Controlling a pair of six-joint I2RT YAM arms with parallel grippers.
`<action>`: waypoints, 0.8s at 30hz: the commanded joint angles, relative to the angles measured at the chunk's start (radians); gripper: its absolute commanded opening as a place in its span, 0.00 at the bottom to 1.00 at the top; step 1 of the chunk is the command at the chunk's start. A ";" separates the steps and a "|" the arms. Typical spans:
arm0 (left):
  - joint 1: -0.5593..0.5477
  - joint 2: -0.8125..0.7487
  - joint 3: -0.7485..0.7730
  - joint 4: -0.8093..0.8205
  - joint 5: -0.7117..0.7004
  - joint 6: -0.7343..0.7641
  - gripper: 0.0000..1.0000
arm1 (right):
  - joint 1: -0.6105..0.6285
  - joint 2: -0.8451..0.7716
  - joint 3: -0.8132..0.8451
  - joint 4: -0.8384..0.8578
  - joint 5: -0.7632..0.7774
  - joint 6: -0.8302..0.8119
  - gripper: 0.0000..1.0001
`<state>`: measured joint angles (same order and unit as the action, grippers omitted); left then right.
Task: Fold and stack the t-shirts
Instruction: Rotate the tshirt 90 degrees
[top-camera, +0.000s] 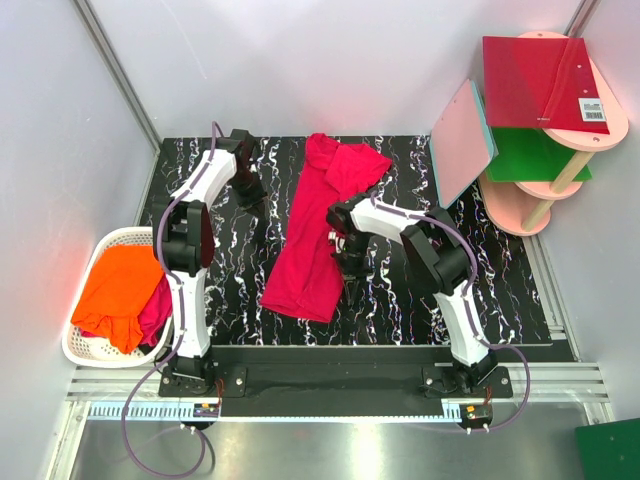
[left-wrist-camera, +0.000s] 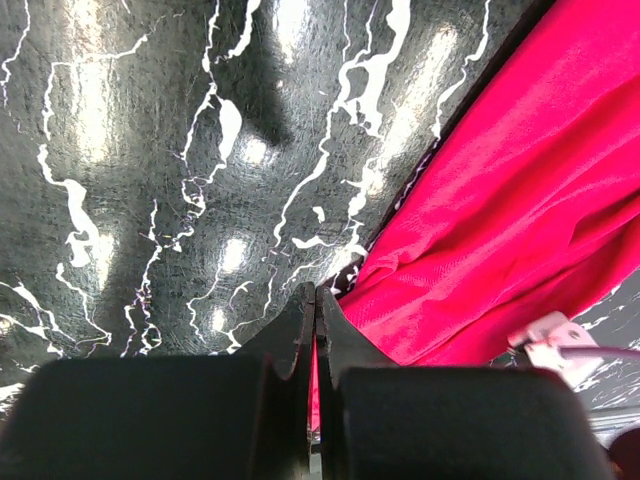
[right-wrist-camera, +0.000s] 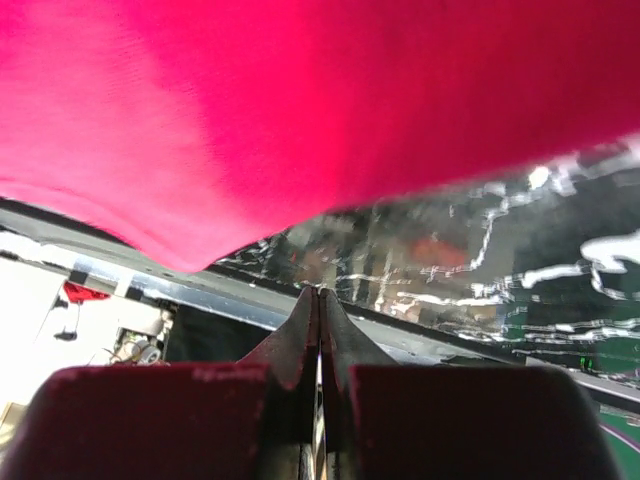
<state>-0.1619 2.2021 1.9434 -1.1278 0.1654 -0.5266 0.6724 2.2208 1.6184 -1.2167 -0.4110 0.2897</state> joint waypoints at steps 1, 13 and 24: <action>0.002 -0.035 -0.011 0.000 0.025 0.011 0.00 | 0.004 -0.111 0.075 -0.023 0.012 0.023 0.00; 0.001 -0.033 -0.038 0.010 0.019 0.027 0.00 | 0.072 -0.118 0.021 0.265 0.029 -0.043 0.00; 0.004 -0.028 -0.057 0.014 0.017 0.048 0.00 | 0.173 0.149 0.163 0.317 0.188 -0.018 0.00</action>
<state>-0.1619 2.2021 1.8748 -1.1255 0.1707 -0.4995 0.8150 2.2772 1.7603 -0.9512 -0.3756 0.2729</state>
